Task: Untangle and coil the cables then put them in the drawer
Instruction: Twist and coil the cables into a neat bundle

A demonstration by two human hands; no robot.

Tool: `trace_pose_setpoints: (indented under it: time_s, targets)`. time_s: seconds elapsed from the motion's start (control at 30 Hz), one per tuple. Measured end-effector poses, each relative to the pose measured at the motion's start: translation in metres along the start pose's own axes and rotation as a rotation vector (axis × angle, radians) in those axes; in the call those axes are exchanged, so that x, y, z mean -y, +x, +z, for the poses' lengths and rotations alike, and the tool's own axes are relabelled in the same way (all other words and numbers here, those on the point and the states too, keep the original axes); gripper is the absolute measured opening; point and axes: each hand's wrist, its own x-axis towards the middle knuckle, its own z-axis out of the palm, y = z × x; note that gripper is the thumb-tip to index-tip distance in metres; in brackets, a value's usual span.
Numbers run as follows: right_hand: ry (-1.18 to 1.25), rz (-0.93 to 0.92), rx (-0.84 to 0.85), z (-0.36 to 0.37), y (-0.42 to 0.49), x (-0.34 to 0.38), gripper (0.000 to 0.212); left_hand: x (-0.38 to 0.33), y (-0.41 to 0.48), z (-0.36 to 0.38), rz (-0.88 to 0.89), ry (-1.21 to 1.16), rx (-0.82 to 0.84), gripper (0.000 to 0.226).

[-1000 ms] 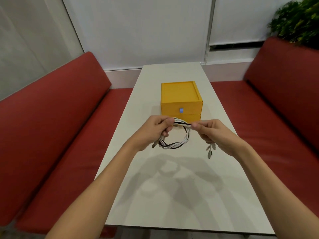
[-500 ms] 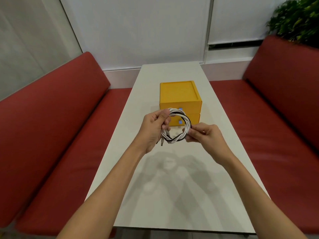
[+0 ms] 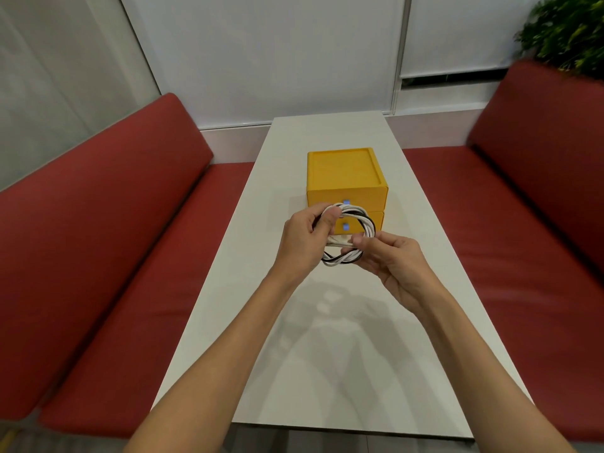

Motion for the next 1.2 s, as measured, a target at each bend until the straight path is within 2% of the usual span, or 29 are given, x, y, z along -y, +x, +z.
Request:
trace_pose_setpoints:
  time_s: [0.13, 0.27, 0.37, 0.43, 0.53, 0.6, 0.77, 0.87, 0.9, 0.97, 1.03, 1.2]
  targets:
    - [0.183, -0.005, -0.020, 0.001, 0.001, 0.000, 0.008, 0.002, 0.005, 0.001, -0.032, -0.050, 0.027, 0.034]
    - [0.423, 0.005, 0.008, 0.006, -0.001, -0.001, 0.007, -0.004, 0.012, 0.004, -0.117, -0.169, 0.087, 0.026]
    - [0.545, 0.005, 0.044, 0.007, -0.002, -0.002, 0.013, -0.004, 0.015, 0.006, -0.167, -0.220, 0.143, 0.027]
    - [0.601, -0.005, 0.087, 0.007, -0.001, -0.005, 0.005, -0.001, 0.016, 0.007, -0.184, -0.222, 0.175, 0.032]
    - [0.646, 0.002, 0.152, 0.002, 0.003, -0.014, 0.035, 0.005, 0.017, 0.009, -0.202, -0.213, 0.223, 0.036]
    - [0.667, 0.006, 0.179, 0.000, 0.005, -0.019, 0.043, 0.007, 0.018, 0.011, -0.216, -0.210, 0.248, 0.035]
    - [0.623, 0.031, 0.191, -0.007, 0.008, -0.021, 0.040, 0.006, 0.024, 0.015, -0.265, -0.186, 0.279, 0.029]
    - [0.529, 0.041, 0.177, -0.013, 0.009, -0.018, 0.015, 0.007, 0.030, 0.015, -0.288, -0.198, 0.273, 0.028]
    - [0.448, 0.038, 0.151, -0.016, 0.010, -0.016, 0.013, 0.008, 0.032, 0.013, -0.289, -0.202, 0.269, 0.030]
    - [0.243, 0.060, 0.125, -0.021, 0.011, -0.011, 0.026, 0.007, 0.034, 0.010, -0.301, -0.214, 0.286, 0.035]
    - [0.144, 0.091, 0.133, -0.025, 0.010, -0.009, 0.026, 0.006, 0.036, 0.007, -0.317, -0.220, 0.339, 0.034]
    - [0.181, 0.123, 0.205, -0.026, 0.008, -0.014, 0.021, 0.005, 0.037, 0.010, -0.356, -0.277, 0.375, 0.021]
